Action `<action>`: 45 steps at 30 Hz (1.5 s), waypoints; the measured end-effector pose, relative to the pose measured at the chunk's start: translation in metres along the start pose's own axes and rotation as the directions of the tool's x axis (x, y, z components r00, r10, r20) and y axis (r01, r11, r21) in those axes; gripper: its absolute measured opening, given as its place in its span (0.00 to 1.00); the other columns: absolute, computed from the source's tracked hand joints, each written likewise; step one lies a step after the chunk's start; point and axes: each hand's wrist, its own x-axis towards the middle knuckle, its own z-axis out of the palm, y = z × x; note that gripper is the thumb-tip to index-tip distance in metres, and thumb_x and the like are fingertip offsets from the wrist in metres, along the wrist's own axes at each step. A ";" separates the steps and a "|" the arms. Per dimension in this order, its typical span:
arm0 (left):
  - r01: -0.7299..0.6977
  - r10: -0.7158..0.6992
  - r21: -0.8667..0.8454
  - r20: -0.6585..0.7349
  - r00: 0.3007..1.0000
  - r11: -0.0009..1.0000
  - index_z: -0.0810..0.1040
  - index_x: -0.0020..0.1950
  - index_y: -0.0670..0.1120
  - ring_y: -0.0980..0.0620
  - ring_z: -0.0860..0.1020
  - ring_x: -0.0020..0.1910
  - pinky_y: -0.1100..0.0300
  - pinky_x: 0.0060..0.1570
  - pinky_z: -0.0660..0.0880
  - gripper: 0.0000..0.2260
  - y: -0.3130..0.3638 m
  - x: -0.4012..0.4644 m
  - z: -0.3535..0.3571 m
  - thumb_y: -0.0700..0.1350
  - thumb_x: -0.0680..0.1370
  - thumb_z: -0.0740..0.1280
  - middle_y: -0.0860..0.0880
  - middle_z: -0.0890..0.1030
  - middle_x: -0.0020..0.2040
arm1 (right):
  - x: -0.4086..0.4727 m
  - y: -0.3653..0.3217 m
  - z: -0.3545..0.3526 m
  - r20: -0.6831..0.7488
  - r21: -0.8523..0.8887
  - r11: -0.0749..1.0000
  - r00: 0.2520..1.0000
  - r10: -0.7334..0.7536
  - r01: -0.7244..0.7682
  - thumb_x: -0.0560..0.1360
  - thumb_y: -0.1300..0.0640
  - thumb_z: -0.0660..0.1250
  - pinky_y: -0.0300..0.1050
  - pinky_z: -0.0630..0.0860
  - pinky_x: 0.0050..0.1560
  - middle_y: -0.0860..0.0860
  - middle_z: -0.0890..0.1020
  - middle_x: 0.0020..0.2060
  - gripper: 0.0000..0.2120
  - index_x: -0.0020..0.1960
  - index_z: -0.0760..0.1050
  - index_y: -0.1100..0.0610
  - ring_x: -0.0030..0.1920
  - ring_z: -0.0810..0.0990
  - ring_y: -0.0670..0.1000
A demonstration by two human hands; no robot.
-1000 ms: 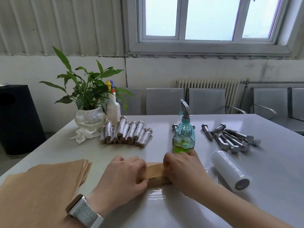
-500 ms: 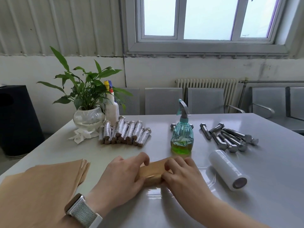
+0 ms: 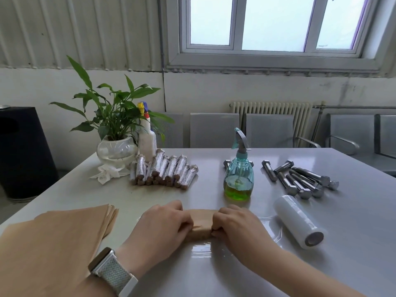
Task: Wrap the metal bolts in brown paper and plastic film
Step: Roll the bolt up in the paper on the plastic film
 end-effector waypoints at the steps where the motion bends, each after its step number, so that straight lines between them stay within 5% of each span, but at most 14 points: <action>1: 0.008 -0.008 0.004 0.004 1.000 1.000 0.78 0.58 0.60 0.49 0.76 0.46 0.60 0.42 0.61 0.12 0.000 0.000 0.000 0.59 0.80 0.58 0.56 0.74 0.52 | 0.001 0.001 0.000 0.009 0.014 1.000 1.000 0.006 -0.006 0.79 0.49 0.62 0.45 0.66 0.47 0.45 0.80 0.49 0.06 0.51 0.77 0.48 0.52 0.74 0.50; 6: 0.048 -0.049 0.015 0.030 0.998 0.999 0.79 0.58 0.57 0.56 0.76 0.53 0.58 0.52 0.64 0.14 0.003 0.006 0.003 0.58 0.80 0.57 0.57 0.76 0.54 | 0.007 0.005 -0.007 0.076 0.132 0.989 0.995 0.058 -0.067 0.75 0.51 0.69 0.43 0.65 0.46 0.46 0.81 0.47 0.04 0.48 0.80 0.50 0.51 0.75 0.49; 12: 0.119 -0.122 0.038 0.080 0.989 0.992 0.80 0.54 0.52 0.52 0.76 0.58 0.55 0.59 0.64 0.13 0.009 0.023 0.006 0.52 0.79 0.57 0.54 0.79 0.56 | 0.019 0.010 -0.018 0.216 0.252 0.959 0.974 0.074 -0.129 0.75 0.56 0.71 0.35 0.67 0.45 0.49 0.83 0.51 0.08 0.53 0.80 0.54 0.51 0.77 0.49; 17: -0.114 0.112 0.015 0.084 0.990 0.993 0.80 0.49 0.54 0.58 0.73 0.56 0.59 0.55 0.59 0.10 0.004 0.020 0.006 0.49 0.80 0.58 0.58 0.77 0.54 | 0.023 0.010 -0.021 0.326 0.197 0.977 0.945 0.009 -0.077 0.75 0.56 0.70 0.32 0.65 0.46 0.51 0.81 0.55 0.12 0.59 0.80 0.54 0.55 0.77 0.50; 19: -0.142 0.143 -0.016 0.081 0.986 0.990 0.79 0.54 0.57 0.59 0.73 0.56 0.60 0.55 0.58 0.09 -0.001 0.019 0.006 0.50 0.80 0.60 0.59 0.78 0.55 | 0.025 0.011 -0.021 0.361 0.189 0.978 0.932 0.012 -0.086 0.76 0.55 0.69 0.33 0.64 0.45 0.51 0.81 0.55 0.12 0.59 0.80 0.54 0.55 0.77 0.50; 22: -0.135 0.140 -0.078 0.068 0.988 0.988 0.77 0.60 0.59 0.60 0.74 0.55 0.62 0.53 0.57 0.11 -0.004 0.017 0.005 0.54 0.80 0.61 0.59 0.81 0.53 | 0.029 0.013 -0.022 0.422 0.185 0.977 0.906 0.017 -0.104 0.77 0.54 0.68 0.36 0.67 0.49 0.51 0.79 0.57 0.13 0.61 0.78 0.53 0.57 0.76 0.51; 28: -0.096 0.104 -0.099 0.078 0.992 0.991 0.78 0.54 0.58 0.59 0.76 0.50 0.61 0.49 0.57 0.11 0.001 0.016 0.006 0.61 0.76 0.66 0.58 0.82 0.50 | 0.040 0.018 -0.021 0.566 0.159 0.975 0.824 0.037 -0.153 0.77 0.50 0.68 0.39 0.66 0.46 0.50 0.78 0.59 0.16 0.63 0.75 0.51 0.50 0.74 0.48; 33: -0.032 0.042 -0.138 0.067 0.997 0.990 0.77 0.50 0.58 0.59 0.77 0.50 0.61 0.56 0.60 0.06 0.006 0.019 0.007 0.58 0.76 0.66 0.58 0.82 0.48 | 0.050 0.018 -0.026 0.670 0.079 0.988 0.741 0.048 -0.135 0.78 0.47 0.66 0.41 0.66 0.48 0.50 0.77 0.61 0.19 0.67 0.73 0.51 0.49 0.72 0.47; 41: 0.041 -0.001 -0.175 0.219 0.976 0.984 0.74 0.46 0.59 0.56 0.74 0.49 0.59 0.57 0.61 0.05 0.004 0.027 0.002 0.58 0.76 0.67 0.58 0.78 0.44 | 0.054 0.017 -0.031 0.699 0.007 0.991 0.709 0.089 -0.131 0.77 0.44 0.65 0.44 0.68 0.46 0.51 0.79 0.58 0.18 0.63 0.76 0.51 0.49 0.74 0.50; 45: 0.050 0.004 -0.181 0.285 0.959 0.982 0.73 0.46 0.58 0.57 0.73 0.45 0.58 0.58 0.59 0.06 0.003 0.031 0.002 0.57 0.76 0.67 0.58 0.77 0.41 | 0.063 0.017 -0.031 0.765 -0.057 0.988 0.629 0.136 -0.145 0.75 0.39 0.66 0.46 0.76 0.47 0.52 0.80 0.52 0.20 0.58 0.79 0.53 0.49 0.80 0.55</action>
